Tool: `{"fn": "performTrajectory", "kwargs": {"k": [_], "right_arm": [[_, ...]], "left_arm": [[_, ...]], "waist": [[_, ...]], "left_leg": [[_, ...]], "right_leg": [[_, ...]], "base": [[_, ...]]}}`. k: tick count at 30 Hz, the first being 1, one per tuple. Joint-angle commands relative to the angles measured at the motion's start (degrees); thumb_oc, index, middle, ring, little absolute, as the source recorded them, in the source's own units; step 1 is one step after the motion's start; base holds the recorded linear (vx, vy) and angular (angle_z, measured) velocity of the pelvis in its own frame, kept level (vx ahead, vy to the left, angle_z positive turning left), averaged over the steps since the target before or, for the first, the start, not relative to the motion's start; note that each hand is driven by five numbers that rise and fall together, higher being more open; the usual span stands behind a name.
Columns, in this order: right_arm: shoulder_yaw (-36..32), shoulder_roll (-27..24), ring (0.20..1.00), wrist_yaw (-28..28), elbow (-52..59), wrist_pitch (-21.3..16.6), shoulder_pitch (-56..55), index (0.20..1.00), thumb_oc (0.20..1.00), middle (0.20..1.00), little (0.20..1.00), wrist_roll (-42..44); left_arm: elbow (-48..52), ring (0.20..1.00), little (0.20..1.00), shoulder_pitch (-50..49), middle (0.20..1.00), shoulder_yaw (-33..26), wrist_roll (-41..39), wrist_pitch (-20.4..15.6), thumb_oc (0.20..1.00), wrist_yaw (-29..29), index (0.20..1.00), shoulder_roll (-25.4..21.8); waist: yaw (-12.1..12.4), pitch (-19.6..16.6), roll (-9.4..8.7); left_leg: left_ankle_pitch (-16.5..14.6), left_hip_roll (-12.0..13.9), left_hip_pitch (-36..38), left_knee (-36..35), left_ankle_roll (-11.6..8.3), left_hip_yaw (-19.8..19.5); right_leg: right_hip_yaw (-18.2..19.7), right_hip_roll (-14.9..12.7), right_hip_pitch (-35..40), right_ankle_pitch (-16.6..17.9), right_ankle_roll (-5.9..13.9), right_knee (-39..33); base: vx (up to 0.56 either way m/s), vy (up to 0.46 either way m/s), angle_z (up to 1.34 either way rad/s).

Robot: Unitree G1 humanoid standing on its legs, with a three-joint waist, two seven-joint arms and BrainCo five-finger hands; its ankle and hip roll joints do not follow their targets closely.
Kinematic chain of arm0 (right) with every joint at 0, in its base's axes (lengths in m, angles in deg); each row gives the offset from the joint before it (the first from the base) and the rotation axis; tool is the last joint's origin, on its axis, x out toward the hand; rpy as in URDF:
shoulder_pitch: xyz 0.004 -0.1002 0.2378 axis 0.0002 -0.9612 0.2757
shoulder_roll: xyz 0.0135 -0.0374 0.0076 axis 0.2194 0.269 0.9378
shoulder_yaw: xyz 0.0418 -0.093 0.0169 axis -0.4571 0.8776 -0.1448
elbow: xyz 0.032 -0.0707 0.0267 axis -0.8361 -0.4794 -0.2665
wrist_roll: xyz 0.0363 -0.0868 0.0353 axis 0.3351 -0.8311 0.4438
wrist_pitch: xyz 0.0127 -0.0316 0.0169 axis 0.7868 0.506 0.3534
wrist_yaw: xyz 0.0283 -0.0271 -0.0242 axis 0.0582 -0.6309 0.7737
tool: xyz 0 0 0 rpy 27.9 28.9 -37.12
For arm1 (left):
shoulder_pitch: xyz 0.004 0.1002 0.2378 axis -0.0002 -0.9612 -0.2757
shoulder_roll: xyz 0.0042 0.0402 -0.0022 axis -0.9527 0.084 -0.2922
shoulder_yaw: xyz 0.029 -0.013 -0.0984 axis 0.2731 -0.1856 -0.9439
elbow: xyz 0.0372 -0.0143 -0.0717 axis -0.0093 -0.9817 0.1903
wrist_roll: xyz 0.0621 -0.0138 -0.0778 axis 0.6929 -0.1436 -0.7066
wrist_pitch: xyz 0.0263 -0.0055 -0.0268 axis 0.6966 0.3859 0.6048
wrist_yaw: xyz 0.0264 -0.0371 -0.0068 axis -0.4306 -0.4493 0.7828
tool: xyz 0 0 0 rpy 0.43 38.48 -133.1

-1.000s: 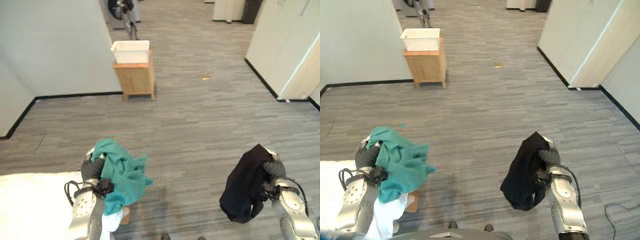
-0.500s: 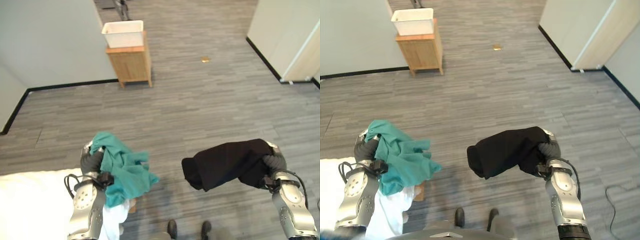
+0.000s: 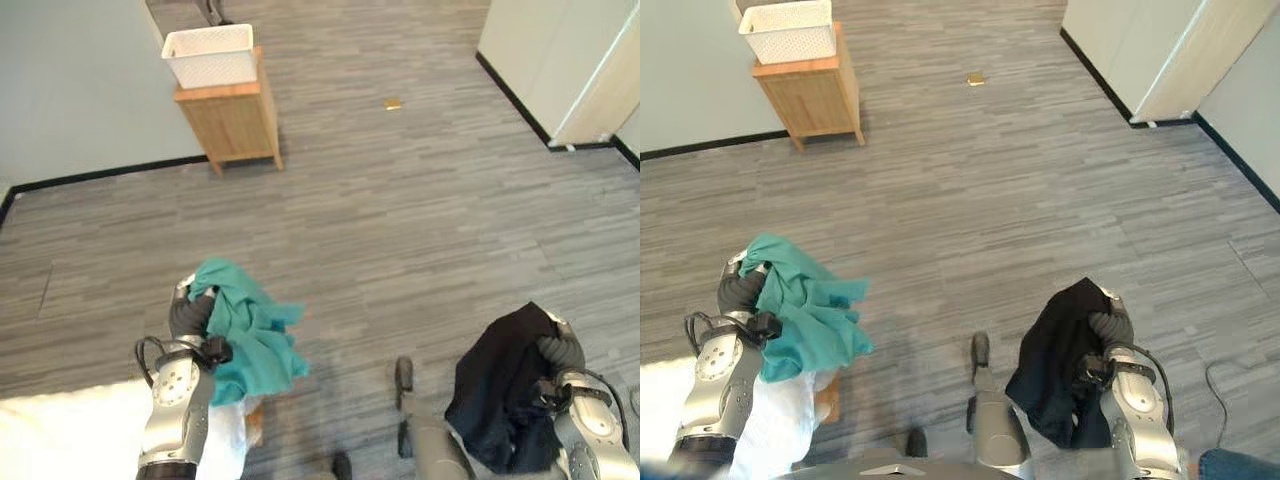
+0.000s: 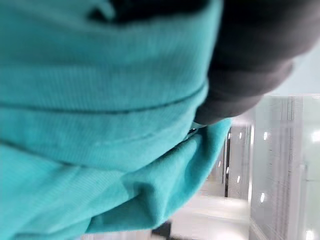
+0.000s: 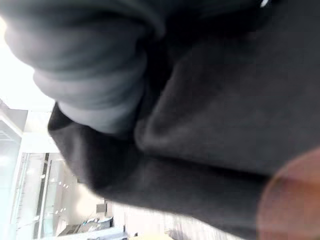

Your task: Pick up bed clothes into laundry basket.

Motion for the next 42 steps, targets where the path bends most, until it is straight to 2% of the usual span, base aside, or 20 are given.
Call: {"fn": "performTrajectory", "kwargs": {"k": [1,2,3,4,7,11,14,16,18,21,22,23,25,27,29,31,32,35,38,42], "right_arm": [[-0.1,-2.4,0.2,1.2,1.7,-5.8,7.6,0.2,0.2,0.2,0.2,3.1],[-0.1,-2.4,0.2,1.2,1.7,-5.8,7.7,0.2,0.2,0.2,0.2,3.1],[0.2,-3.0,0.2,1.1,2.0,-6.2,8.3,0.2,0.2,0.2,0.2,4.1],[-0.4,-4.1,0.2,-0.3,1.7,-6.8,8.8,0.2,0.2,0.2,0.2,6.5],[-0.7,-4.3,0.2,-1.4,1.3,-7.0,9.3,0.2,0.2,0.2,0.2,6.8],[-1.3,-4.4,0.2,-1.8,2.7,-7.4,10.4,0.2,0.2,0.2,0.2,8.6],[-0.4,-4.7,0.2,-1.7,1.8,-7.5,10.7,0.2,0.2,0.2,0.2,7.3],[0.2,-4.6,0.2,-1.3,1.2,-7.1,11.1,0.2,0.2,0.2,0.2,6.2],[0.1,-4.4,0.2,-1.0,1.3,-6.8,11.1,0.2,0.2,0.2,0.2,5.7],[1.3,-2.8,0.2,0.2,1.3,-6.1,10.7,0.2,0.2,0.2,0.2,5.4],[1.3,-2.5,0.2,0.1,0.8,-6.2,10.5,0.2,0.2,0.2,0.2,5.2],[1.8,-1.6,0.2,0.2,0.4,-5.9,10.6,0.2,0.2,0.2,0.2,4.7],[1.7,-1.3,0.2,0.6,0.9,-5.8,10.7,0.2,0.2,0.2,0.2,4.3],[2.2,-1.2,0.2,0.7,0.5,-6.1,10.8,0.2,0.2,0.2,0.2,3.7],[2.5,-1.2,0.2,0.1,0.6,-5.6,10.6,0.2,0.2,0.2,0.2,3.1],[2.0,-0.8,0.2,0.3,0.9,-5.5,9.8,0.2,0.2,0.2,0.2,3.8],[1.0,-0.5,0.2,-0.1,0.3,-5.6,8.9,0.2,0.2,0.2,0.2,4.5],[0.1,0.0,0.2,-0.6,0.4,-5.7,7.7,0.2,0.2,0.2,0.2,4.8],[-0.4,-1.0,0.2,-0.2,0.9,-6.0,6.7,0.2,0.2,0.2,0.2,4.4],[-0.5,-2.2,0.2,0.0,0.3,-6.6,7.7,0.2,0.2,0.2,0.2,5.6]], "left_arm": [[5.0,0.2,0.2,1.1,0.2,-3.9,-0.2,-4.9,0.2,-0.2,0.2,-4.0],[5.1,0.2,0.2,1.2,0.2,-3.9,-0.3,-4.9,0.2,-0.2,0.2,-4.0],[5.0,0.2,0.2,1.0,0.2,-4.1,-0.9,-4.7,0.2,0.0,0.2,-3.6],[6.1,0.2,0.2,0.8,0.2,-3.9,-3.4,-4.6,0.2,-0.4,0.2,-3.7],[6.2,0.2,0.2,1.3,0.2,-3.5,-4.0,-4.6,0.2,-0.1,0.2,-3.6],[4.8,0.2,0.2,2.4,0.2,-2.2,-6.1,-4.8,0.2,-0.1,0.2,-2.9],[4.0,0.2,0.2,1.6,0.2,-2.0,-5.6,-5.3,0.2,0.3,0.2,-2.7],[4.4,0.2,0.2,1.0,0.2,-3.0,-5.3,-5.6,0.2,0.6,0.2,-2.4],[4.8,0.2,0.2,0.6,0.2,-3.8,-4.4,-5.5,0.2,1.1,0.2,-2.4],[6.0,0.2,0.2,-0.6,0.2,-6.0,-4.4,-5.9,0.2,0.8,0.2,-2.3],[5.9,0.2,0.2,-0.7,0.2,-6.3,-4.2,-6.0,0.2,1.1,0.2,-2.2],[5.7,0.2,0.2,-0.3,0.2,-6.7,-3.2,-5.7,0.2,1.9,0.2,-2.7],[6.3,0.2,0.2,0.9,0.2,-7.3,-3.2,-6.2,0.2,2.7,0.2,-4.0],[6.4,0.2,0.2,1.7,0.2,-7.0,-2.8,-6.4,0.2,2.9,0.2,-4.6],[6.2,0.2,0.2,3.5,0.2,-5.7,-1.7,-6.4,0.2,3.2,0.2,-6.3],[6.5,0.2,0.2,4.6,0.2,-4.8,-2.3,-6.4,0.2,2.7,0.2,-6.6],[6.5,0.2,0.2,5.3,0.2,-3.9,-3.5,-6.4,0.2,2.0,0.2,-6.6],[5.3,0.2,0.2,6.1,0.2,-3.0,-3.8,-6.5,0.2,1.8,0.2,-6.8],[4.4,0.2,0.2,7.3,0.2,-1.3,-2.4,-6.9,0.2,1.7,0.2,-7.0],[3.2,0.2,0.2,8.0,0.2,-1.1,-2.9,-6.9,0.2,0.8,0.2,-6.0]], "waist": [[1.7,-2.1,1.06],[1.5,-2.2,0.82],[1.9,-1.8,-0.13],[4.3,1.2,-3.45],[5.1,2.2,-3.22],[8.4,2.7,-2.67],[11.3,1.6,-1.7],[12.7,0.7,-1.25],[12.7,0.4,-1.71],[13.4,-2.1,-2.66],[13.5,-2.7,-3.17],[14.2,-3.1,-4.07],[12.5,-0.9,-2.38],[11.5,-0.2,-1.12],[8.9,1.3,1.02],[7.3,1.5,1.72],[6.0,1.3,1.24],[3.7,0.6,-0.26],[2.7,0.0,-1.43],[2.3,-1.2,-1.53]], "left_leg": [[17.0,7.5,0.8,18.2,-6.15,4.2],[17.1,7.2,0.4,18.5,-6.18,3.9],[21.1,7.7,-3.0,28.6,-6.28,3.8],[23.6,8.7,-13.5,48.3,-5.19,7.1],[22.1,9.6,-17.3,50.9,-5.35,8.3],[20.5,9.8,-27.6,38.9,-5.11,11.6],[21.3,3.6,-31.2,18.2,-3.85,11.1],[23.8,1.6,-31.3,10.9,-4.05,11.0],[24.5,1.9,-31.0,11.6,-4.04,14.0],[20.2,1.0,-27.3,10.3,-1.31,16.1],[19.3,0.3,-25.5,8.9,-0.69,16.7],[17.1,-2.1,-21.4,6.1,1.41,17.2],[16.0,-1.5,-16.9,4.1,3.0,16.0],[15.9,-0.7,-15.4,3.3,3.4,15.4],[15.5,0.2,-11.5,0.7,3.76,12.8],[14.8,0.8,-8.7,-0.7,3.05,11.2],[13.2,0.9,-6.5,-1.3,1.48,9.5],[10.7,1.6,-3.8,-2.5,-0.88,6.5],[8.9,4.1,-0.9,-3.1,-2.53,4.6],[11.5,8.4,-2.2,4.8,-4.48,2.3]], "right_leg": [[-1.7,3.9,1.7,1.7,-1.73,0.6],[-1.9,3.6,1.5,1.9,-1.81,0.5],[-2.4,3.9,4.1,0.8,-3.49,0.3],[-2.1,4.4,11.3,-3.2,-7.54,-1.3],[-2.1,5.3,13.5,-4.5,-8.0,-1.7],[-1.2,4.9,19.6,-6.4,-6.97,-4.5],[1.0,5.5,24.4,-9.6,-5.93,-5.7],[2.4,6.5,27.4,-10.9,-5.61,-5.9],[2.5,6.2,28.5,-11.4,-5.64,-5.5],[3.0,4.4,30.0,-13.6,-4.57,-4.3],[2.5,3.1,29.5,-12.5,-3.54,-2.3],[1.6,-0.2,25.5,-4.8,0.49,11.2],[3.4,-0.7,15.4,3.7,3.87,29.9],[4.2,-0.5,12.6,4.4,3.54,34.0],[5.8,0.4,5.4,0.8,1.51,39.1],[5.9,-1.9,0.9,-1.0,0.02,35.0],[6.3,-4.2,-0.2,-1.0,-0.05,23.6],[11.6,-3.1,1.6,-0.8,2.06,2.9],[14.6,-1.8,2.1,1.5,4.23,0.1],[12.7,0.0,3.2,-0.6,1.93,4.0]], "base": [[0.34,-0.27,0.34],[0.42,-0.359,0.14],[0.54,-0.609,0.09],[0.54,-0.597,0.05],[0.26,-0.238,0.02],[0.52,-0.093,-0.1],[0.6,0.061,-0.25],[0.55,0.003,-0.32],[0.35,-0.015,-0.63],[0.47,0.08,-0.32],[0.67,0.156,-0.33],[0.58,0.172,-0.35],[0.33,0.151,-0.22],[0.21,0.043,0.37],[0.37,-0.022,0.6],[0.49,-0.166,0.94],[0.66,-0.316,1.17],[0.47,-0.271,0.77],[0.36,-0.298,0.84],[0.32,-0.4,0.93]]}}
